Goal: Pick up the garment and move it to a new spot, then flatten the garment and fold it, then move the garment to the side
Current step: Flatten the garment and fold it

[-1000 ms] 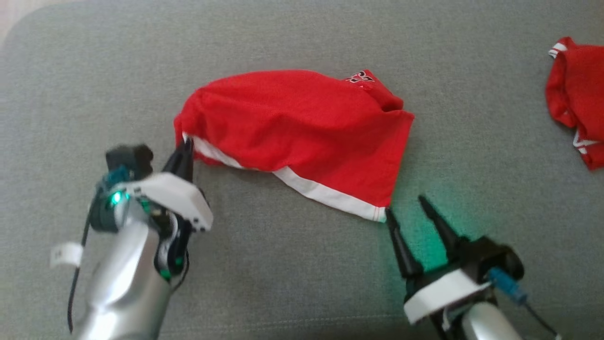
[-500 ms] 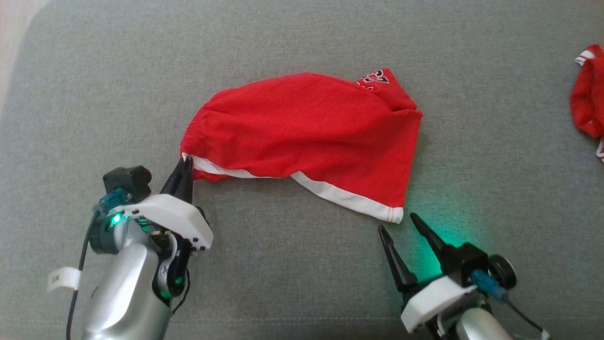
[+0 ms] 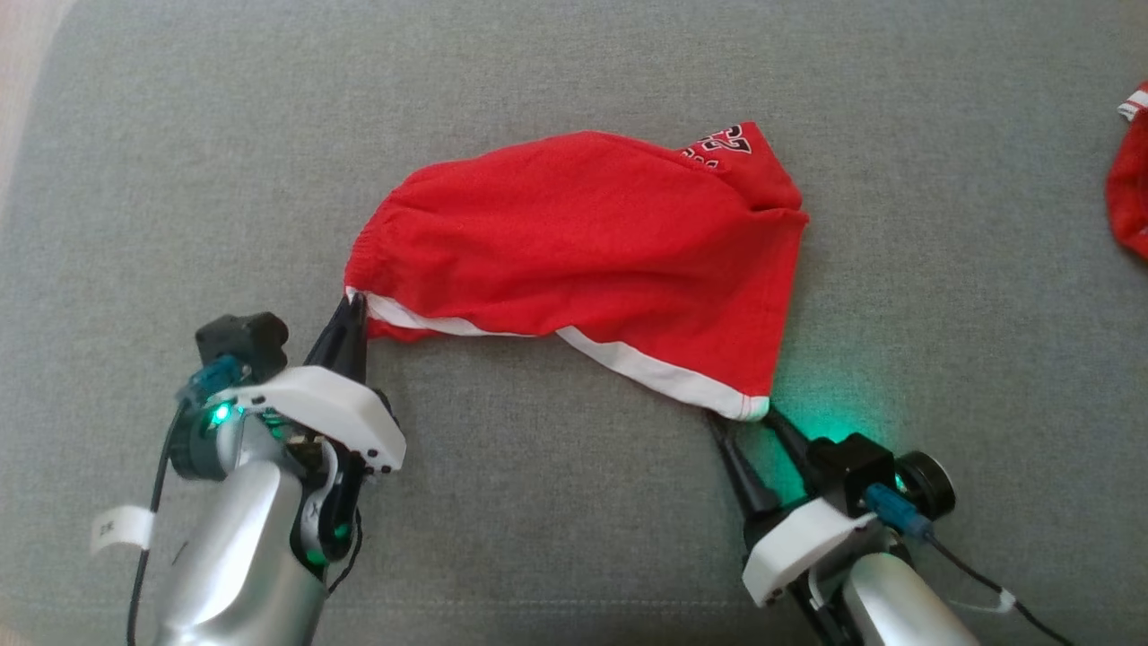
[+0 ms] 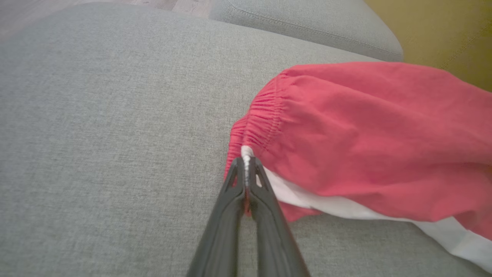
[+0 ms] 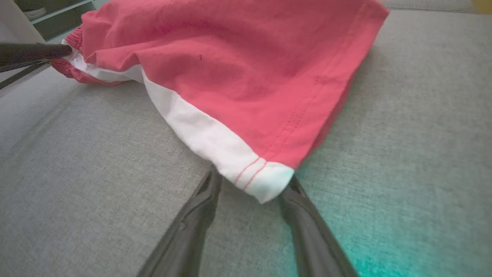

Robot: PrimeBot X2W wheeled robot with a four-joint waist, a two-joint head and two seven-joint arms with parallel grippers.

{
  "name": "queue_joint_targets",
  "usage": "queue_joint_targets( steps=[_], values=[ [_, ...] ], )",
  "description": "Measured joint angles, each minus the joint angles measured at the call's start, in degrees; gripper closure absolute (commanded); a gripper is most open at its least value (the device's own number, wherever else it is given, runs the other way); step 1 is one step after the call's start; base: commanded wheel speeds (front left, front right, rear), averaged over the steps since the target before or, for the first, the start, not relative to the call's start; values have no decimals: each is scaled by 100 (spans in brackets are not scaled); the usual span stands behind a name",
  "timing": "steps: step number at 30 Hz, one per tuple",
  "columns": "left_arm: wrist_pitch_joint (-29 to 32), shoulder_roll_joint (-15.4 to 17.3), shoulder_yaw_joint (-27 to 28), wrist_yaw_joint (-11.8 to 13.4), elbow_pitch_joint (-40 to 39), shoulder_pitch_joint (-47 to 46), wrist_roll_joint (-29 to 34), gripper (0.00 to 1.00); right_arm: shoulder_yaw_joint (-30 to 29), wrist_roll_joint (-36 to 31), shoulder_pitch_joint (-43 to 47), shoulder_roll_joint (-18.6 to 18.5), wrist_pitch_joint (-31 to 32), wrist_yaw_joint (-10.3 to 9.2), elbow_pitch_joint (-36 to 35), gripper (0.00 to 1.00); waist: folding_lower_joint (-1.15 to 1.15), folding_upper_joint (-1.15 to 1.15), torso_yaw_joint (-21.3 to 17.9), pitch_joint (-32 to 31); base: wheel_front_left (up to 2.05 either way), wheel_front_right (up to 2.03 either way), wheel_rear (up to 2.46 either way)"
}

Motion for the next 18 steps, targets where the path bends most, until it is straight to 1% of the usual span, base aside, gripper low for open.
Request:
queue_joint_targets(
  steps=[3,5,6,7,8,13,18],
  values=[
    [-1,3,0,1,1,-1,-8,100,22,0,-87,0,-42,0,51,62,0,0,-10,-7,0,0,0],
    [-9,9,0,1,1,-1,-8,100,23,0,-101,-1,-69,0,48,72,0,0,-19,-20,0,0,0],
    [-12,13,0,1,1,-1,-9,100,22,0,-99,-1,-96,0,36,84,0,0,-24,-31,0,0,0],
    [-18,19,1,1,1,-2,-10,100,15,0,-99,-1,-100,0,-4,98,0,0,-30,-45,0,0,0],
    [-43,21,1,1,1,-2,-16,100,-2,0,-99,-1,-101,0,-60,100,0,0,-36,-62,0,0,0],
    [-157,70,18,1,-29,1,-69,100,-172,-3,-88,-1,-160,0,-471,100,0,0,-85,-193,0,0,0],
    [-334,109,46,-4,-252,20,-154,100,-509,-115,-34,-1,-201,0,-1021,100,0,0,-161,-386,0,0,0]
  ],
)
